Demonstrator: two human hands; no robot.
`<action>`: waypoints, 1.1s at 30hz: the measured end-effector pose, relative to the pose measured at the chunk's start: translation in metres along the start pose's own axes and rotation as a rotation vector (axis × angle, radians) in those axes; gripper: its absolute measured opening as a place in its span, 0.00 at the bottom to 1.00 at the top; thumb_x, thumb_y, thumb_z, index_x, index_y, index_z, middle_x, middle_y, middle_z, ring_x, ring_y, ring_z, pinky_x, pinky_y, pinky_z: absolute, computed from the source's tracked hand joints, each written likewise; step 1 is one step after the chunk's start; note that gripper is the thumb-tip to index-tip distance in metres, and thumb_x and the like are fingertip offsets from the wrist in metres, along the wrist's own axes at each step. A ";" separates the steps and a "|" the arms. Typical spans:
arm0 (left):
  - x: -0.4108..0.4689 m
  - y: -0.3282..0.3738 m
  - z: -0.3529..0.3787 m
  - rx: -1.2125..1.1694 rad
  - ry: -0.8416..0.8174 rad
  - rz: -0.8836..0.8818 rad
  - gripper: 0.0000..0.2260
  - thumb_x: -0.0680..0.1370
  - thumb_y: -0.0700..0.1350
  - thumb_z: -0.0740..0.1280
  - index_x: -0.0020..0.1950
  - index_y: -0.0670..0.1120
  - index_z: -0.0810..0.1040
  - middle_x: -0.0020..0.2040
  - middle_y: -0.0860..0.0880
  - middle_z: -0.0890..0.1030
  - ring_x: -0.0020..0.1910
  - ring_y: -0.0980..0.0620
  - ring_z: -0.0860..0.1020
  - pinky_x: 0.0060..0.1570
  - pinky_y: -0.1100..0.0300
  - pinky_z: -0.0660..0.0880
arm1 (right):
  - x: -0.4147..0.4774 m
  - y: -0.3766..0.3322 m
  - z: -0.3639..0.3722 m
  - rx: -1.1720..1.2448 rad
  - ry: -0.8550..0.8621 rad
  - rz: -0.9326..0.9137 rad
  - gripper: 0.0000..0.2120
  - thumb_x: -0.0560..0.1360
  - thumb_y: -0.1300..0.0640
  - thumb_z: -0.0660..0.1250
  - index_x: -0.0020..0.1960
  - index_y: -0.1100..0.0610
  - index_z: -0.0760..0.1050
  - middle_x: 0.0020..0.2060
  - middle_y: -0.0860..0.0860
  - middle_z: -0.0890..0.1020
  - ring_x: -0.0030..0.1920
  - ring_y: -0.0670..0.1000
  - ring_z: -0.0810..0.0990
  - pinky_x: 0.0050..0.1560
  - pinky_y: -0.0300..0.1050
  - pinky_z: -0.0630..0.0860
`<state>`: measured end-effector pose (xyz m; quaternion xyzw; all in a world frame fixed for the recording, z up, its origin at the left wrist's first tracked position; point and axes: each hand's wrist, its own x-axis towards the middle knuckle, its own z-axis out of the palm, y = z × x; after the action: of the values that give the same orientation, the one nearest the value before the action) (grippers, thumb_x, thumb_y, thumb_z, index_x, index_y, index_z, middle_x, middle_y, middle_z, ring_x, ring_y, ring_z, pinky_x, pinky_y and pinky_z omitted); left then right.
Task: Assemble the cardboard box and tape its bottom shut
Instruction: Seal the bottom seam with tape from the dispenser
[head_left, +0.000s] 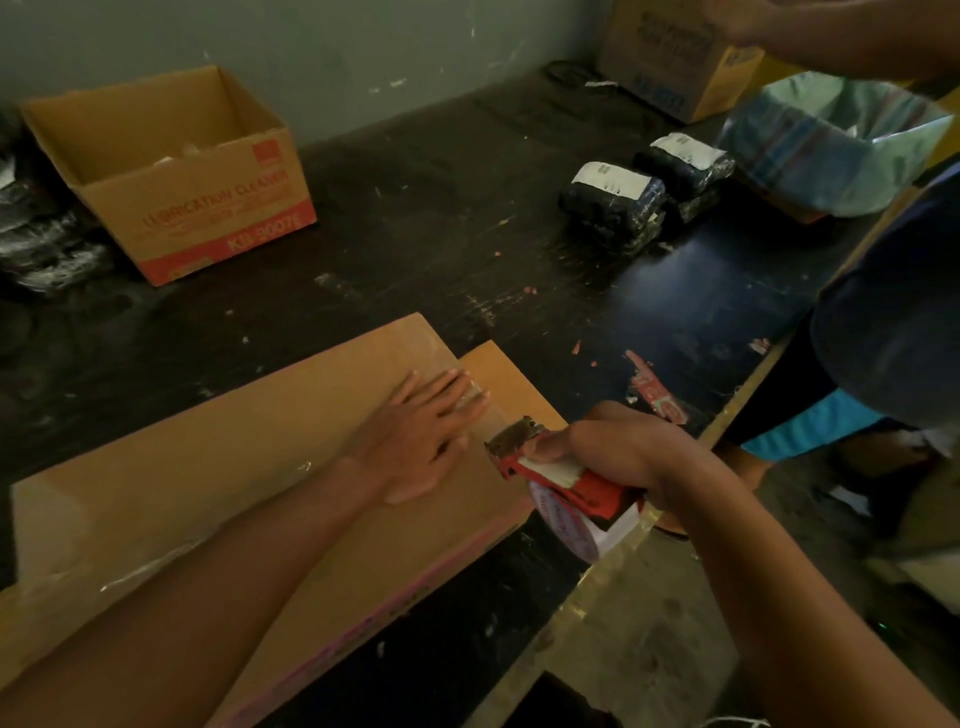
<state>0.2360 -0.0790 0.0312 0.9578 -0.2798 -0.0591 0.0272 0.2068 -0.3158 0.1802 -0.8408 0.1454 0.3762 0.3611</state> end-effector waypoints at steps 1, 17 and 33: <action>0.000 0.000 0.000 0.003 -0.002 0.001 0.27 0.84 0.60 0.42 0.82 0.57 0.39 0.83 0.51 0.43 0.82 0.52 0.38 0.80 0.43 0.42 | 0.001 0.000 0.001 -0.014 -0.002 -0.002 0.19 0.75 0.46 0.75 0.56 0.59 0.80 0.44 0.54 0.86 0.41 0.52 0.86 0.43 0.46 0.80; -0.004 0.005 -0.004 -0.024 -0.031 -0.090 0.27 0.84 0.63 0.42 0.83 0.59 0.43 0.83 0.57 0.45 0.82 0.56 0.40 0.79 0.40 0.43 | 0.012 0.013 -0.009 -0.052 -0.054 -0.037 0.20 0.74 0.44 0.75 0.56 0.59 0.80 0.46 0.54 0.86 0.46 0.54 0.87 0.50 0.50 0.82; -0.001 0.006 -0.012 0.037 -0.089 -0.087 0.26 0.85 0.60 0.42 0.83 0.57 0.41 0.84 0.54 0.43 0.82 0.54 0.40 0.79 0.39 0.43 | -0.012 0.050 -0.003 -0.046 0.048 0.012 0.20 0.74 0.42 0.75 0.54 0.58 0.82 0.44 0.53 0.86 0.43 0.53 0.87 0.44 0.47 0.80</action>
<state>0.2334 -0.0832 0.0438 0.9659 -0.2397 -0.0974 -0.0057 0.1741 -0.3535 0.1653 -0.8568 0.1503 0.3615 0.3356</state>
